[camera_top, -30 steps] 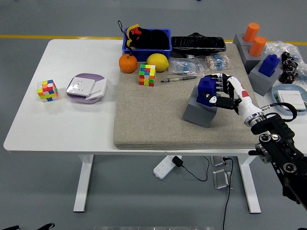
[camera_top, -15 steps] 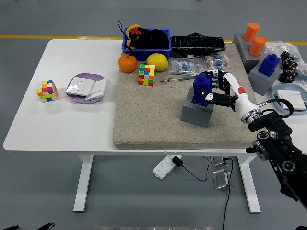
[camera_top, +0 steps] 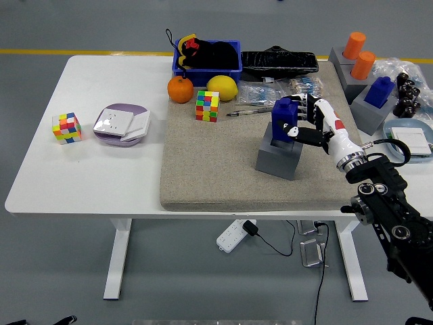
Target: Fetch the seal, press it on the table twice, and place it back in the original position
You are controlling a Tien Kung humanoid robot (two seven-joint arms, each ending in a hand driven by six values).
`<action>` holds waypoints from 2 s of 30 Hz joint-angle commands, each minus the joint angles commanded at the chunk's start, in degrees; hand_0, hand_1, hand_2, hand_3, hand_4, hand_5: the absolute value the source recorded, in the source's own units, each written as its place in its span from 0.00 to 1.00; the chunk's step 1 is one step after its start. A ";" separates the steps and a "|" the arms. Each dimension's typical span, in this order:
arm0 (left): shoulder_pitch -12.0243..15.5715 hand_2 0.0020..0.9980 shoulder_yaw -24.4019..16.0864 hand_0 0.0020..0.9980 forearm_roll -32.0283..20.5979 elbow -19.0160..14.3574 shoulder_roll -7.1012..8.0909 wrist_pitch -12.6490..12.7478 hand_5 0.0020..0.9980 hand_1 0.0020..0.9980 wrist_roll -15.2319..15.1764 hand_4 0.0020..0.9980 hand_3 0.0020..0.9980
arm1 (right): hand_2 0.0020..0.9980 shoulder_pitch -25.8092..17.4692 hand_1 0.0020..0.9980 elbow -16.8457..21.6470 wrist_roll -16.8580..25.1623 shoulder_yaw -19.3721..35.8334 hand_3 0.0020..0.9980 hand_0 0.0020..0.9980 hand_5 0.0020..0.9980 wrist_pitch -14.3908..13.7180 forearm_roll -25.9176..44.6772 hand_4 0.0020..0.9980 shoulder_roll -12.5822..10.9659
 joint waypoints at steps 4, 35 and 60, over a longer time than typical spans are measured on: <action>-0.01 0.76 0.06 0.81 -0.08 0.02 -0.03 -0.01 0.43 0.79 -0.02 0.68 0.80 | 0.46 -0.39 0.46 -0.25 0.03 0.66 0.49 0.58 0.00 -0.12 -0.18 0.69 0.43; 0.34 0.76 0.50 0.81 -1.25 0.29 -0.21 -0.04 0.43 0.79 -0.24 0.68 0.80 | 0.46 -1.82 0.46 -0.44 0.38 0.57 0.49 0.58 0.00 -0.50 0.42 0.69 1.52; 0.15 0.76 0.44 0.81 -0.98 0.23 -0.32 -0.09 0.43 0.79 -0.13 0.68 0.80 | 0.46 -0.46 0.45 -1.89 1.44 -1.71 0.49 0.58 0.00 -0.75 2.31 0.70 1.52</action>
